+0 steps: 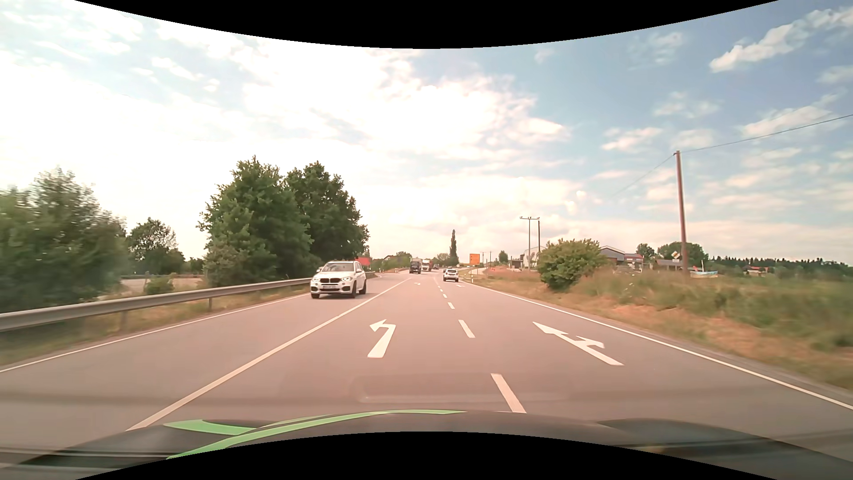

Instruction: Follow the waypoints while adhering to traffic rules and regulations

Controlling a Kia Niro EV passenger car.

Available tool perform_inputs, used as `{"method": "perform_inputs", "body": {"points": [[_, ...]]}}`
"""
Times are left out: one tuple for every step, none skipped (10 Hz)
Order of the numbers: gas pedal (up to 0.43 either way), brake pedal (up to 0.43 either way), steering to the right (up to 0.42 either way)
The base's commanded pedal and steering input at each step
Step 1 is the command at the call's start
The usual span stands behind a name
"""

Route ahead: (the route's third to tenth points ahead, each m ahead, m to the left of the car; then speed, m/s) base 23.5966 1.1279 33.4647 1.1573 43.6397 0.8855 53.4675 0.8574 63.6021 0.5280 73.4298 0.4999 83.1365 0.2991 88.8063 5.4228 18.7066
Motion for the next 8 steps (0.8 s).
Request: {"method": "perform_inputs", "body": {"points": [[0.0,0.22,0.003],[0.0,0.22,0.004],[0.0,0.22,0.006],[0.0,0.226,0.006],[0.0,0.232,0.006],[0.0,0.232,0.006],[0.0,0.232,0.006],[0.0,0.232,0.006]]}}
